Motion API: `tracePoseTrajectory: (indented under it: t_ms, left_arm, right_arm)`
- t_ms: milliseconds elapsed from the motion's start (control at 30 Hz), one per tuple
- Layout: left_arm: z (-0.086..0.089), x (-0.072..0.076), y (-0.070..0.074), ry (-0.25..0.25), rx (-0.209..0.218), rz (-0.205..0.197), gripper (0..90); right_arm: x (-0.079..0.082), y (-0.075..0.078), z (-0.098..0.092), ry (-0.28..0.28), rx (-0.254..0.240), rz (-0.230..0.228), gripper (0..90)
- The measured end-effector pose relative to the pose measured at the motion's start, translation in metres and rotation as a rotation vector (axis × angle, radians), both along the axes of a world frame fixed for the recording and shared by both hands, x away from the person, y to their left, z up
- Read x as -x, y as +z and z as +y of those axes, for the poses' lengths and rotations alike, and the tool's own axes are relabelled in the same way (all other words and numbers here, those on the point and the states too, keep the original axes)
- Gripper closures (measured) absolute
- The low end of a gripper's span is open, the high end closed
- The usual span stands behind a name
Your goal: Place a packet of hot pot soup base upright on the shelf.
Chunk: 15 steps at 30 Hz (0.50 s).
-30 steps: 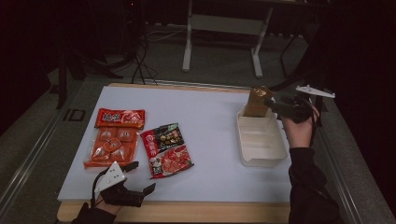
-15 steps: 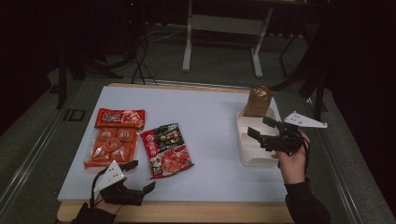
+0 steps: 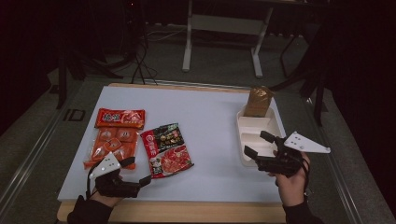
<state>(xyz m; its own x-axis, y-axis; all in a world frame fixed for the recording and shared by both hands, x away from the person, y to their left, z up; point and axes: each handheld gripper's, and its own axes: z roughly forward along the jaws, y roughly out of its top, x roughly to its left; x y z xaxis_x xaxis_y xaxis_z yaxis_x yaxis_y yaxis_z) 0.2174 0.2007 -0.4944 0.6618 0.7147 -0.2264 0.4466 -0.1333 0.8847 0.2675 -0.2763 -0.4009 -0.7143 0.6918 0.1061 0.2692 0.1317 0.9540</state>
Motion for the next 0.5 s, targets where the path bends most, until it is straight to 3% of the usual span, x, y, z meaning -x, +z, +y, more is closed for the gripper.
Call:
tracePoseTrajectory:
  t_ms: [33, 133, 233, 367, 500]
  left_arm:
    - [0.0, -0.001, 0.001, 0.005, -0.009, 0.006, 4.6]
    - [-0.002, -0.007, 0.003, 0.033, -0.069, 0.039, 5.4]
    - [-0.002, -0.015, 0.004, 0.063, -0.085, 0.064, 7.3]
    - [-0.003, -0.027, 0.005, 0.128, -0.147, 0.088, 18.0]
    - [-0.005, -0.04, 0.005, 0.209, -0.218, 0.109, 38.1]
  right_arm:
    - [0.003, -0.002, 0.001, 0.006, 0.022, -0.009, 13.2]
    - [0.01, -0.008, 0.002, 0.023, 0.019, -0.003, 13.3]
    - [0.012, -0.01, 0.002, 0.023, 0.036, -0.025, 13.7]
    - [0.014, -0.009, -0.002, 0.014, 0.024, -0.032, 15.0]
    - [0.015, -0.01, -0.004, 0.018, 0.021, -0.027, 15.1]
